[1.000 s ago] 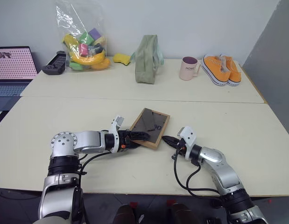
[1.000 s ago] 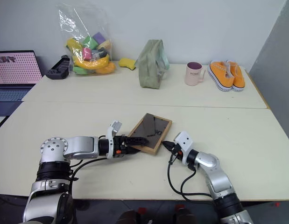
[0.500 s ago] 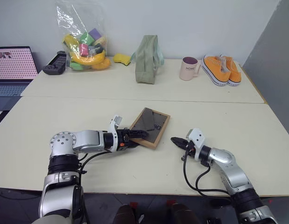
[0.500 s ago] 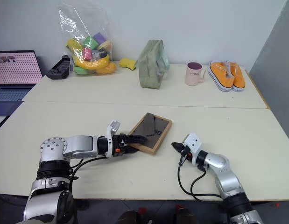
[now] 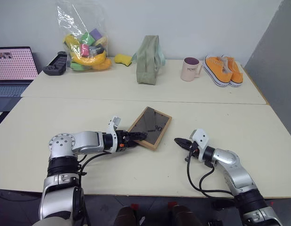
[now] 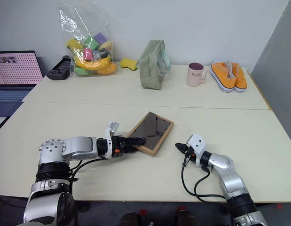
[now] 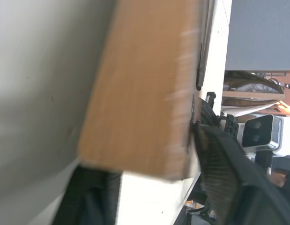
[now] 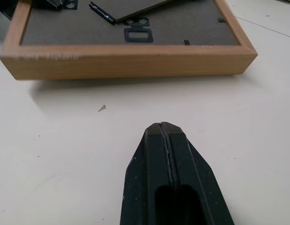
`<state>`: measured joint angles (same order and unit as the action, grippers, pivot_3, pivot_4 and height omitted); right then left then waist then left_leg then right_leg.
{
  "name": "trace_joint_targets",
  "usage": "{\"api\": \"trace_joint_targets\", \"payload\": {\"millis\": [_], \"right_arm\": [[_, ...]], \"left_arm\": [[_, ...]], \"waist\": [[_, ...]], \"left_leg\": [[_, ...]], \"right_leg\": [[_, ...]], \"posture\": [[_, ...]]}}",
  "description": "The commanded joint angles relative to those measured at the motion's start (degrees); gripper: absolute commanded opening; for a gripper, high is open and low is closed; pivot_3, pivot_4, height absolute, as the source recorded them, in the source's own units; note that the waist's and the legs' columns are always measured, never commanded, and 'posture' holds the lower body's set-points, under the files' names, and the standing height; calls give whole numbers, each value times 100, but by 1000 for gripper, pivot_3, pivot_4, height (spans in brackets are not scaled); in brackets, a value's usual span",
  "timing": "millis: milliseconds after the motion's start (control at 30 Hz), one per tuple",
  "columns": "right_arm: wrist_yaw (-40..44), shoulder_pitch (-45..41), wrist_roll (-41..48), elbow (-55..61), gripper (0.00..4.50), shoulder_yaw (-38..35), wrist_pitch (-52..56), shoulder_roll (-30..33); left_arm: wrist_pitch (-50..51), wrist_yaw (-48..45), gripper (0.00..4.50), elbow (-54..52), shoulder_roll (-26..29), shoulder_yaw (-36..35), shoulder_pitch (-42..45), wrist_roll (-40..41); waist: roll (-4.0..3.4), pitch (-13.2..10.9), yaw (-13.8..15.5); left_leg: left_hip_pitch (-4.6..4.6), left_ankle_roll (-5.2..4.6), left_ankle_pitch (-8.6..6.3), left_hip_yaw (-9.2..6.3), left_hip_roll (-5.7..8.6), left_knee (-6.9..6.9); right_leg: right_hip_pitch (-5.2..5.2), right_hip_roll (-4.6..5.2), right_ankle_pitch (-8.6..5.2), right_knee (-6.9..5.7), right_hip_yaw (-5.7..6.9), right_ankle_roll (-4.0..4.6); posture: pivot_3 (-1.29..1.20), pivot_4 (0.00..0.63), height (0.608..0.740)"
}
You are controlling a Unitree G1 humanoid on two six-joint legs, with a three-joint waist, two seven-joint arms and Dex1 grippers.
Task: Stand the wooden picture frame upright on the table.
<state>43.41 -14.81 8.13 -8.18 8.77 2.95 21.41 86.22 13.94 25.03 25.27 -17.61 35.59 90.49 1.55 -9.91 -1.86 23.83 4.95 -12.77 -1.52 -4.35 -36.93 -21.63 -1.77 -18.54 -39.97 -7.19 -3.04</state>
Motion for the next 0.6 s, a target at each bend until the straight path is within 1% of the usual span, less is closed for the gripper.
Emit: {"api": "trace_joint_targets", "payload": {"millis": [33,233,433,600], "right_arm": [[-43,68,27,-15,0,-116,106,45],[-43,166,39,121,0,-149,178,61],[-7,145,37,167,0,-205,237,134],[53,148,72,236,0,-252,273,253]], "left_arm": [[-43,63,1464,6,-31,-137,35,185],[-51,121,1401,47,-40,-111,27,258],[-64,-198,1401,-75,-30,-99,67,194],[-96,-985,1401,-481,104,-33,117,-144]], "waist": [[0,0,0],[0,0,1],[0,0,2],[1,-2,9]], "left_leg": [[0,0,0,0,0,0],[0,0,0,0,0,0],[1,1,0,0,0,0],[3,1,0,0,5,1]], "right_leg": [[1,0,0,0,0,0],[1,0,0,2,0,0],[1,0,0,3,0,0],[0,2,0,4,0,0]], "posture": [[0,150,740],[0,150,740],[0,150,740],[0,150,740]]}}
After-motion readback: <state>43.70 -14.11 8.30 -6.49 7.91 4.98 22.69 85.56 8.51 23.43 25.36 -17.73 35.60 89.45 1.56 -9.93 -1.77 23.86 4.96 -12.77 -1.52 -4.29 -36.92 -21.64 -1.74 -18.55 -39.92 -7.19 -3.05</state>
